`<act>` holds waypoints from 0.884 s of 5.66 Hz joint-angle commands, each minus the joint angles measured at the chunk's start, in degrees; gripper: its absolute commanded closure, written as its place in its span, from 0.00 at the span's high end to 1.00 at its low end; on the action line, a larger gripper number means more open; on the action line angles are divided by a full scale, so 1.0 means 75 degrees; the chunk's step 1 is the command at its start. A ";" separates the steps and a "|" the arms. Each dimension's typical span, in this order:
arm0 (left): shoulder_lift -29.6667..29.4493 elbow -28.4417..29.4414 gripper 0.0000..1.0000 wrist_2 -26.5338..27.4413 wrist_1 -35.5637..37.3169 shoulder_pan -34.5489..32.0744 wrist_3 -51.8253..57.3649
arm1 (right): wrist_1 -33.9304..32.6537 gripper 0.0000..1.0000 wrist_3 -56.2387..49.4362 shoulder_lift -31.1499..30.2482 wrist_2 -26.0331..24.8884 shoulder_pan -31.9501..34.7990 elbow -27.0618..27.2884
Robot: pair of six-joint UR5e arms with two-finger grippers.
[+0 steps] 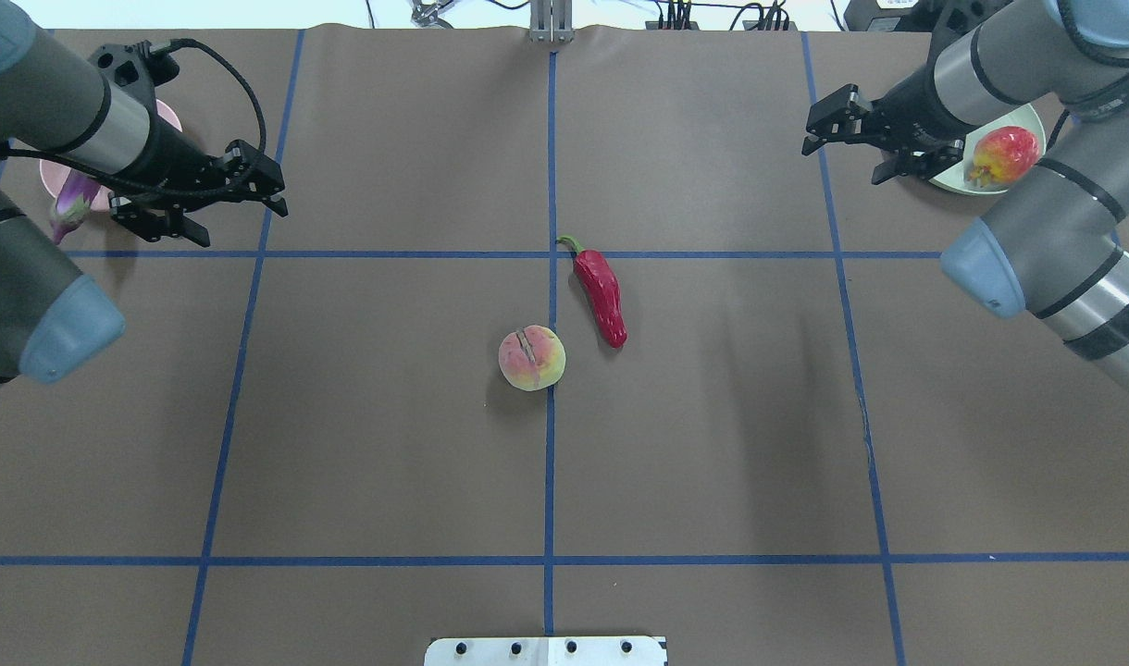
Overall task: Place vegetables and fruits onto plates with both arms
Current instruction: 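Open the right gripper and raise it while the left gripper moves toward the red chili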
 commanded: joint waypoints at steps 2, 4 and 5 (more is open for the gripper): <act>-0.2337 0.1802 1.00 0.0361 -0.0011 0.1208 -0.1327 | -0.0182 1.00 0.0130 -0.0547 0.0475 -0.0029 0.0754; -0.4294 0.4212 1.00 0.0856 -0.0092 0.1830 -0.1281 | -0.0147 1.00 0.0070 -0.0749 0.0629 0.0065 0.0804; -0.4499 0.4676 1.00 0.1170 -0.0348 0.2087 -0.1246 | -0.0124 1.00 -0.0046 -0.0889 0.0640 0.0146 0.0815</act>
